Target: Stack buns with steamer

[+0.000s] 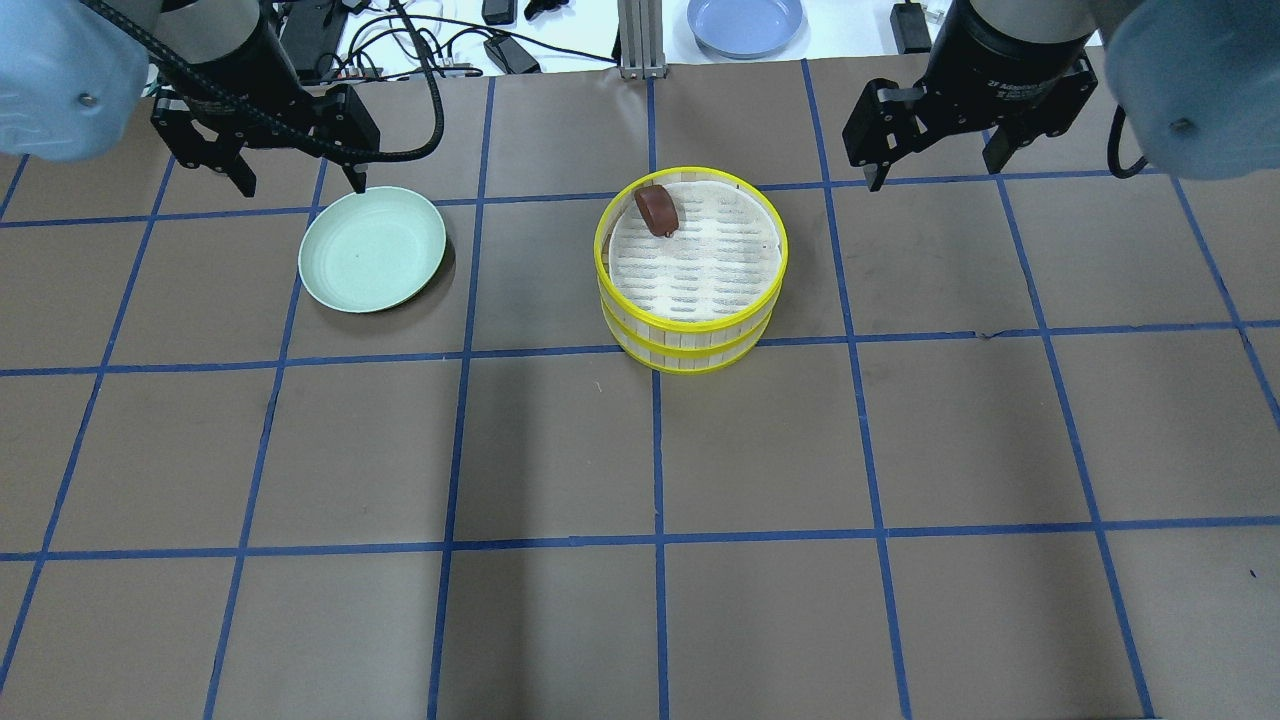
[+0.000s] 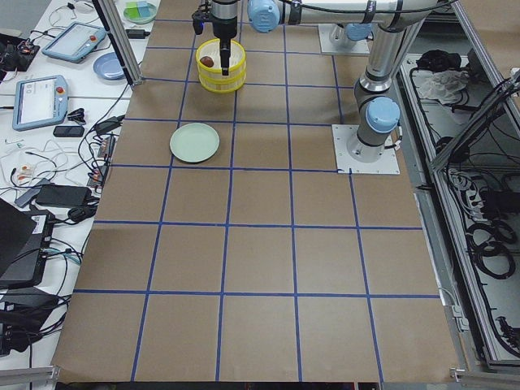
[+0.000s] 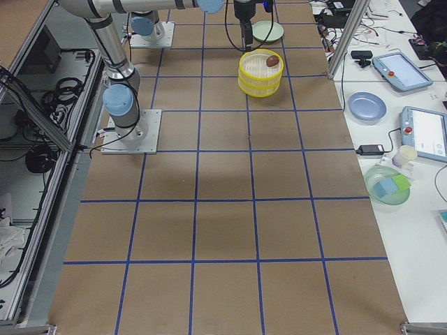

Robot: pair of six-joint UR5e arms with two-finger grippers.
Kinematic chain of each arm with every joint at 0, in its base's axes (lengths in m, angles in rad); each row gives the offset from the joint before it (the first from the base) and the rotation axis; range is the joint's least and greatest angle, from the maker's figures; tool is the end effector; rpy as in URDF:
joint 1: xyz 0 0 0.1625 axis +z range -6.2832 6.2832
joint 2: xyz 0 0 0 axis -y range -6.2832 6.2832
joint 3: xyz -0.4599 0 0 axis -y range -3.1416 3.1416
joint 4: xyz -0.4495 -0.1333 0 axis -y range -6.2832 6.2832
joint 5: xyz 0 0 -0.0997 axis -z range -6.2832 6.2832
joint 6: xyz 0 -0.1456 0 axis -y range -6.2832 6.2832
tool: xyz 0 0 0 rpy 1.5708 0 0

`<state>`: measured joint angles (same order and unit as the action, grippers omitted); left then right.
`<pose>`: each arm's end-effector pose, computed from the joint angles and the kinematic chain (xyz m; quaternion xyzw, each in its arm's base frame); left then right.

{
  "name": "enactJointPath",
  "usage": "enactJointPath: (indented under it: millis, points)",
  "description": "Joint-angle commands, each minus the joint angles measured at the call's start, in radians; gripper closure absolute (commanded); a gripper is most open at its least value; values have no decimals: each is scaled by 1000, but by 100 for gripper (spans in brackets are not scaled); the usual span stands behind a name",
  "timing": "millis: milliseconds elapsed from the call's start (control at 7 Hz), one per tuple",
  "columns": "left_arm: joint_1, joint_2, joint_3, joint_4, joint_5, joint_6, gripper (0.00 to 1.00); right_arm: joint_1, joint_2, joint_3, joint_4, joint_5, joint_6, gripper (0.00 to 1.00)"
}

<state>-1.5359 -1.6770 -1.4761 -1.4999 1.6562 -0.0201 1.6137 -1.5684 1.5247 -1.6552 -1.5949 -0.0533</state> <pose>-0.0997 -0.6102 0.4757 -0.0287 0.9982 -0.0293 0.0429 0.1540 -0.5616 0.5104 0.0472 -0.9968 0.0639 0.0124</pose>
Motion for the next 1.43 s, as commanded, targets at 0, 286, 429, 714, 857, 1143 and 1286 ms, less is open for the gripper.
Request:
enactJointPath:
  millis: [0,286,429,714,857,1143,1286]
  points:
    - [16,10,-6,1,-55,3,0,0,5,3,-3,9,0,0]
    - [20,11,-13,1,-53,3,0,0,2,6,-9,0,-3,0]
    - [22,11,-15,0,-53,6,0,0,4,6,-9,9,-2,0]
    - [22,13,-23,1,-53,8,0,0,4,6,-11,-2,-13,0]
    - [22,13,-23,0,-53,8,0,0,2,6,-11,-2,-13,0]
    - [22,13,-32,1,-47,8,0,0,4,8,-8,-2,-10,0]
    - [22,16,-36,1,-47,8,0,0,7,8,-8,-2,-13,0]
